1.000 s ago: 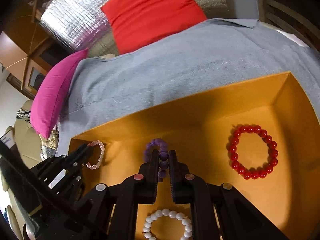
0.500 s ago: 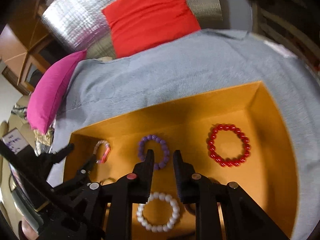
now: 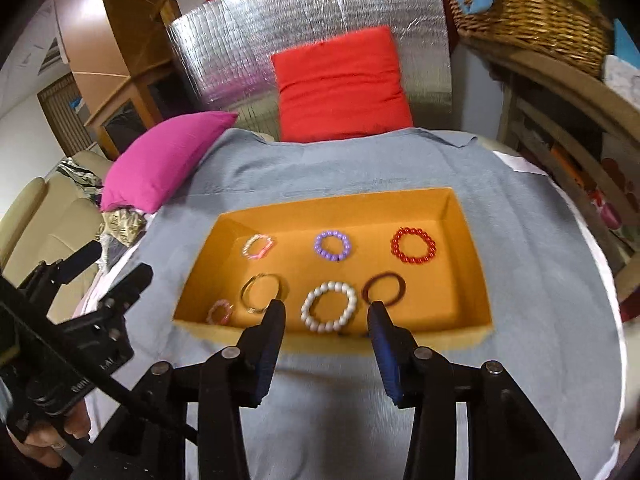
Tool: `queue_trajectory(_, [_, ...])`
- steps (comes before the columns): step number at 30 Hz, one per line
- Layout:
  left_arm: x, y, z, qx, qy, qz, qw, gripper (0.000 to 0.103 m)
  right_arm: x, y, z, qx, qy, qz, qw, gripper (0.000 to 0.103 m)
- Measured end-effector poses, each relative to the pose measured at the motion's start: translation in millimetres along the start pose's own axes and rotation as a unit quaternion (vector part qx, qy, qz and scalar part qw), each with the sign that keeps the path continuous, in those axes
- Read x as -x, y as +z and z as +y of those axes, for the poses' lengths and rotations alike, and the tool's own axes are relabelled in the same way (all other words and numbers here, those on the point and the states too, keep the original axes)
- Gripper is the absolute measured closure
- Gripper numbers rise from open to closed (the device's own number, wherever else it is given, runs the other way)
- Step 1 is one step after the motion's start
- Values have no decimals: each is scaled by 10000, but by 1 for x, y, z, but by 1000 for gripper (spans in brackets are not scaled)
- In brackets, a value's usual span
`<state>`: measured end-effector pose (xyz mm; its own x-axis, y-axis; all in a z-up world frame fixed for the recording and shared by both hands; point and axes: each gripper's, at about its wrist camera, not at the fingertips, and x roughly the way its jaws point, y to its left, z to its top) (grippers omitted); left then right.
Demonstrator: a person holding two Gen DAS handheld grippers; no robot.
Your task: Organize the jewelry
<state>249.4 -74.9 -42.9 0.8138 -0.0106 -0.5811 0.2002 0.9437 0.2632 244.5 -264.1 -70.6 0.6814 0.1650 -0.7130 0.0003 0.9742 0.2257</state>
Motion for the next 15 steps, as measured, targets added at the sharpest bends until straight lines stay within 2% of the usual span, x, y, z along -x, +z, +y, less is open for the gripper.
queue_trajectory(3, [31,-5,4,152,77,-119,9998,25,28,-13,7,33,-94,-117,9999,56])
queue_trajectory(6, [57,-10,9,312,197,-266,9990,11,53,-24,14,78,-173,-256,9995,55])
queue_trajectory(9, [85,-18,16,434,331,-518,9972,9,77,-35,22,89,-276,-383,9988,54])
queue_trajectory(15, [126,-24,26,573,335,-705,9953,9,115,-53,43,218,-428,-594,9971,53])
